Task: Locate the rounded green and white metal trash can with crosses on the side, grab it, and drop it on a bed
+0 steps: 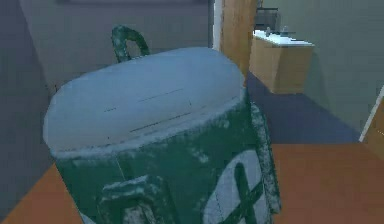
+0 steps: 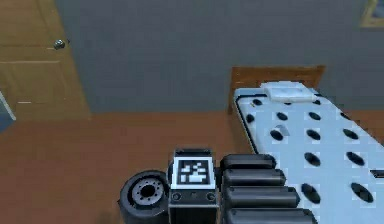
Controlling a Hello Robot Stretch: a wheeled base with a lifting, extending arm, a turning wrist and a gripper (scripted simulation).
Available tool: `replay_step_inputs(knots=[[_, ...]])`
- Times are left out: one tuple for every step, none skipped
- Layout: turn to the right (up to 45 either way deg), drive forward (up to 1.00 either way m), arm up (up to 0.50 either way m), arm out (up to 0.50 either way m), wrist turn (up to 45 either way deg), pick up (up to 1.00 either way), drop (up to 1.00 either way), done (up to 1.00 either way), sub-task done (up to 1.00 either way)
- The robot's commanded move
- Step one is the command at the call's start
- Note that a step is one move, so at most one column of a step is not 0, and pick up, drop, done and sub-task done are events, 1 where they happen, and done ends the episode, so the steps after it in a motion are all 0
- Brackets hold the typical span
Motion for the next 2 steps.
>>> replay_step_inputs(knots=[[39.0, 0.00, 0.00, 0.00, 0.0, 0.00, 0.00, 0.00, 0.00], [0.0, 0.10, 0.00, 0.00, 0.0, 0.00, 0.00, 0.00, 0.00]])
